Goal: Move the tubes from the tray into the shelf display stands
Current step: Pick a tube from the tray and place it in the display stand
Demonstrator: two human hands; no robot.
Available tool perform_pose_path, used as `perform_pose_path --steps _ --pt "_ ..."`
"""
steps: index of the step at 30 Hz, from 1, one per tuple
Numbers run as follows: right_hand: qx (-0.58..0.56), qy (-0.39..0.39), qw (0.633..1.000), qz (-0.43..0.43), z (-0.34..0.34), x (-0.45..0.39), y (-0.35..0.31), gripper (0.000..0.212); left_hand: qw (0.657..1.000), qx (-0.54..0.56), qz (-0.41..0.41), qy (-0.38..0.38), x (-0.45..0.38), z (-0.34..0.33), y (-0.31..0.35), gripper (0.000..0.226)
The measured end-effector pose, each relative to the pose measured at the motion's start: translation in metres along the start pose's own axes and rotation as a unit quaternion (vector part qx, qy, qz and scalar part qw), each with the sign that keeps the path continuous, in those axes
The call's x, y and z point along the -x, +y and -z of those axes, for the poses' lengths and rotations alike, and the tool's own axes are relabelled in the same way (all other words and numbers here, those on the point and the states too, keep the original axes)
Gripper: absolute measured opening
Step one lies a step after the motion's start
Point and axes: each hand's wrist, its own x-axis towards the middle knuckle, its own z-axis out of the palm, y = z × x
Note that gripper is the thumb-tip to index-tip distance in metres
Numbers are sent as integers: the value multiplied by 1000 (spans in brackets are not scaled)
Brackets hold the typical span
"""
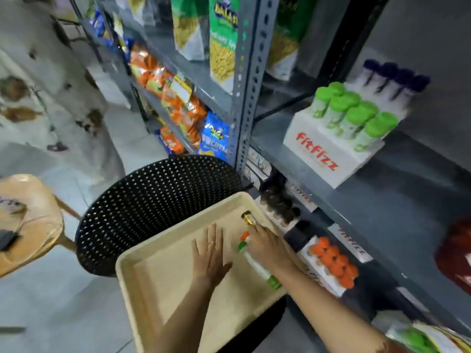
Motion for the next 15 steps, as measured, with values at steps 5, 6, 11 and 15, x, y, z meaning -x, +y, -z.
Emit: perform_pose_path --steps 5,6,11,15 --pt "69 -46 996 12 -24 -10 -10 28 992 36 29 -120 -1 -32 -7 114" --pt "99 -51 994 13 -28 -11 -11 33 989 39 28 -141 -3 -35 -7 114" --pt "137 -50 989 11 -49 -21 -12 29 978 44 38 -201 -6 -44 -3 118" --pt "137 -76 987 35 -50 -28 -18 26 979 36 47 -196 -9 -45 0 121"
